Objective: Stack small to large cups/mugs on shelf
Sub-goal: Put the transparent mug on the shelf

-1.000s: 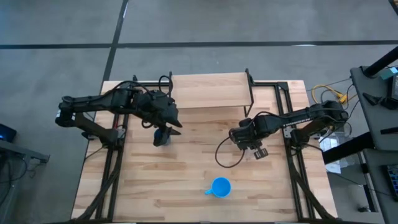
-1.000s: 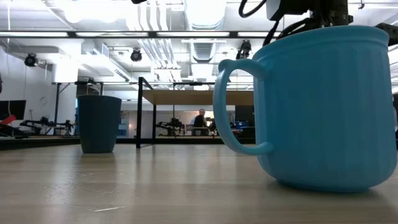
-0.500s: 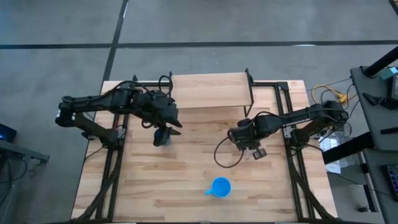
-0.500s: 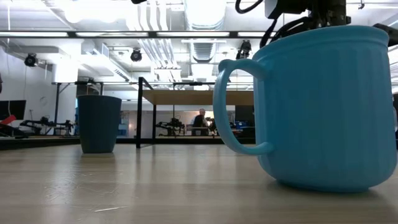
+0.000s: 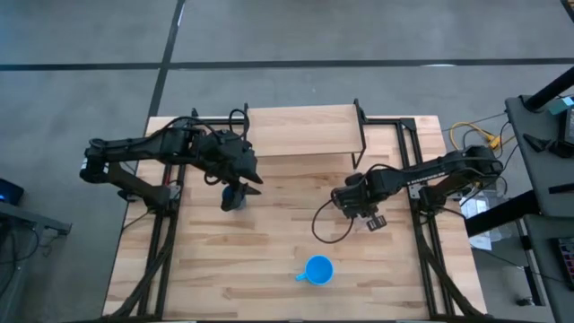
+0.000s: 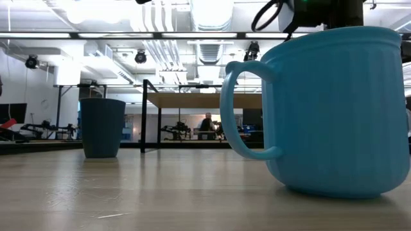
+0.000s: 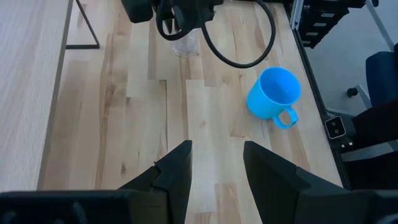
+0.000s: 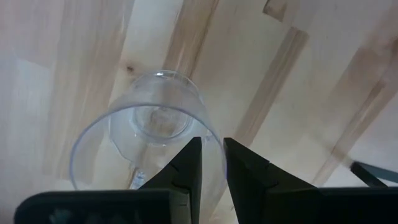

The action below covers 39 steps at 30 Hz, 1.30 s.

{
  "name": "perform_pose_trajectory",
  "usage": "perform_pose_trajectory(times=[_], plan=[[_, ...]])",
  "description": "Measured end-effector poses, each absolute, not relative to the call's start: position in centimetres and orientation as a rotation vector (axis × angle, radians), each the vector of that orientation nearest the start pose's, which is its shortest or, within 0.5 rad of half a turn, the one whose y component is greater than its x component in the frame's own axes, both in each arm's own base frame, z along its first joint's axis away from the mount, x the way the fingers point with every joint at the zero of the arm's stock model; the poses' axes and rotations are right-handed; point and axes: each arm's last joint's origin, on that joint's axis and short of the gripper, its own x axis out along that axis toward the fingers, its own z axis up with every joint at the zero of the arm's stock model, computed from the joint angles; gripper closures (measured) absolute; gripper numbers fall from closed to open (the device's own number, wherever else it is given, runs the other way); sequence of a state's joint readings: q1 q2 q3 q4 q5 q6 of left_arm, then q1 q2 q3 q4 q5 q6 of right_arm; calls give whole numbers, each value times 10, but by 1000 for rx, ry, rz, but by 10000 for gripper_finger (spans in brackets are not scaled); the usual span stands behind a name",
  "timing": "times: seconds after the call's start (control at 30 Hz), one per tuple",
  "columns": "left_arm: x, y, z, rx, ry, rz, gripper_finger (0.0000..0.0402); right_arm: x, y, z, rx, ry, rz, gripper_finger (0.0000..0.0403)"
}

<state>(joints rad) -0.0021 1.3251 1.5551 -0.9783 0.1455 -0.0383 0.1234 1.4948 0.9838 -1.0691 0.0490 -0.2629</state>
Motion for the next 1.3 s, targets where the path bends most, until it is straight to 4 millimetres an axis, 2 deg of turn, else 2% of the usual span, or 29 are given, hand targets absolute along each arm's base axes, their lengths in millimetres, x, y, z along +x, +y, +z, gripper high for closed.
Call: perform_pose_trajectory(times=[0.13, 0.23, 0.47, 0.63, 0.77, 0.9, 1.13, 1.3], plan=[[251, -5, 408, -90, 751, -126, 269, 242, 29, 200, -330, 1543, 250, 352], [251, -5, 408, -89, 751, -127, 269, 241, 28, 200, -310, 1546, 220, 380], [251, -5, 408, -89, 751, -126, 269, 242, 26, 202, -274, 1547, 33, 393], [251, -4, 408, -85, 751, -100, 269, 247, 26, 223, -108, 1484, -118, 395], [251, -4, 408, -84, 751, -97, 269, 249, 26, 264, 14, 1385, -212, 395], [249, -3, 411, -77, 740, -73, 269, 242, 21, 319, 85, 1246, -333, 395], [226, 2, 431, -48, 645, 122, 269, 210, -2, 420, 140, 888, -624, 395], [201, 6, 445, -87, 554, 257, 269, 187, -19, 471, 160, 664, -759, 395]])
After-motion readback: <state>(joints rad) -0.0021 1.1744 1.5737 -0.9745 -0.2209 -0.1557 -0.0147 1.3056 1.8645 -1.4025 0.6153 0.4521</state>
